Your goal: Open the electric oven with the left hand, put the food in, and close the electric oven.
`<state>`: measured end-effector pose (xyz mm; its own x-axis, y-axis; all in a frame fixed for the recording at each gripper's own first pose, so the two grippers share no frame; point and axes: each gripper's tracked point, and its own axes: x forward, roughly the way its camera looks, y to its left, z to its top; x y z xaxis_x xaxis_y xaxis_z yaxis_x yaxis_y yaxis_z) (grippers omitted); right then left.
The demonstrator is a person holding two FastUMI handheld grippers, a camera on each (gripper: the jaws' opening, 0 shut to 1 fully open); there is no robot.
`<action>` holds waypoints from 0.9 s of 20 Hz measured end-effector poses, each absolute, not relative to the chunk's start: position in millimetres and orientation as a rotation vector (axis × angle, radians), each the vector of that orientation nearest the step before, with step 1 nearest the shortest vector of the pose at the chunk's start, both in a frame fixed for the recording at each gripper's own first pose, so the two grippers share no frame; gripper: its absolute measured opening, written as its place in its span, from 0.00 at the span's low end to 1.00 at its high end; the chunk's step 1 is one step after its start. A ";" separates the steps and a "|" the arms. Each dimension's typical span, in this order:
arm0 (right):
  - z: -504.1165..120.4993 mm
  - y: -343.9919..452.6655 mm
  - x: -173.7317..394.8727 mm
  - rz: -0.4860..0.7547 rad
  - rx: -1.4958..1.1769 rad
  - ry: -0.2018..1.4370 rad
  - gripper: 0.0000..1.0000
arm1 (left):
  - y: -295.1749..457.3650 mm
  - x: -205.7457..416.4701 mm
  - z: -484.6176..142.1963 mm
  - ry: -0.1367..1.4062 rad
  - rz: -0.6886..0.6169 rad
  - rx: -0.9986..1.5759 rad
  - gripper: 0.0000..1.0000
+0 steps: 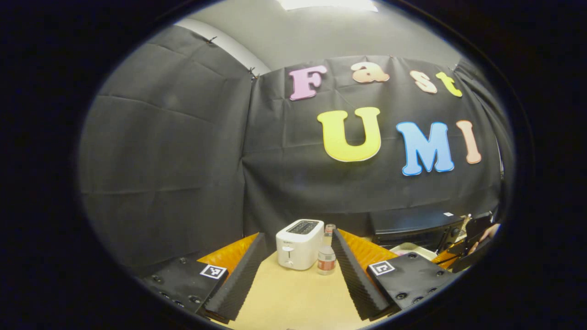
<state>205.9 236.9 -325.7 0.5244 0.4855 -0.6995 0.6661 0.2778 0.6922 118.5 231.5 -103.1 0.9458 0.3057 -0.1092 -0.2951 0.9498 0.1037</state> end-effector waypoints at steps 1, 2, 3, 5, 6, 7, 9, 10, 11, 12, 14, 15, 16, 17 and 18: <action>-325.6 237.8 213.3 -0.178 1.389 1.077 0.00 | 236.6 118.1 -104.4 0.131 0.311 0.090 1.00; -325.4 238.1 221.0 -0.194 1.415 1.053 0.00 | 241.5 117.8 -106.6 0.137 0.316 0.093 1.00; -325.4 238.3 227.2 -0.209 1.436 1.032 0.00 | 245.1 118.7 -108.1 0.140 0.320 0.096 1.00; -326.4 238.5 238.7 -0.238 1.469 0.993 0.00 | 251.1 120.5 -109.8 0.146 0.323 0.101 1.00; -327.5 238.7 244.8 -0.248 1.486 0.970 0.00 | 253.2 120.9 -110.2 0.149 0.324 0.104 1.00; -327.6 239.6 249.8 -0.259 1.504 0.954 0.00 | 255.0 120.9 -111.8 0.152 0.326 0.109 1.00; -331.7 239.1 256.2 -0.290 1.526 0.936 0.02 | 258.6 120.3 -114.9 0.159 0.329 0.114 1.00; -333.5 239.6 260.0 -0.301 1.540 0.925 0.02 | 259.7 120.4 -115.9 0.164 0.329 0.113 1.00; -334.9 238.5 263.2 -0.314 1.552 0.910 0.02 | 259.9 120.7 -117.2 0.169 0.329 0.112 1.00; -336.1 237.0 267.3 -0.326 1.558 0.890 0.02 | 259.2 120.5 -118.4 0.170 0.327 0.113 1.00; -338.2 234.0 274.0 -0.354 1.565 0.851 0.02 | 260.1 121.6 -118.6 0.172 0.328 0.124 1.00; -339.9 233.2 275.5 -0.369 1.566 0.846 0.02 | 260.4 121.6 -117.4 0.172 0.331 0.128 1.00; -340.9 231.8 277.4 -0.380 1.568 0.836 0.02 | 261.4 120.9 -115.9 0.166 0.330 0.129 1.00; -337.0 233.3 280.3 -0.371 1.586 0.819 0.02 | 260.6 120.5 -115.5 0.161 0.329 0.131 1.00; -333.7 237.2 289.8 -0.338 1.634 0.778 0.06 | 259.4 120.2 -115.4 0.160 0.327 0.135 1.00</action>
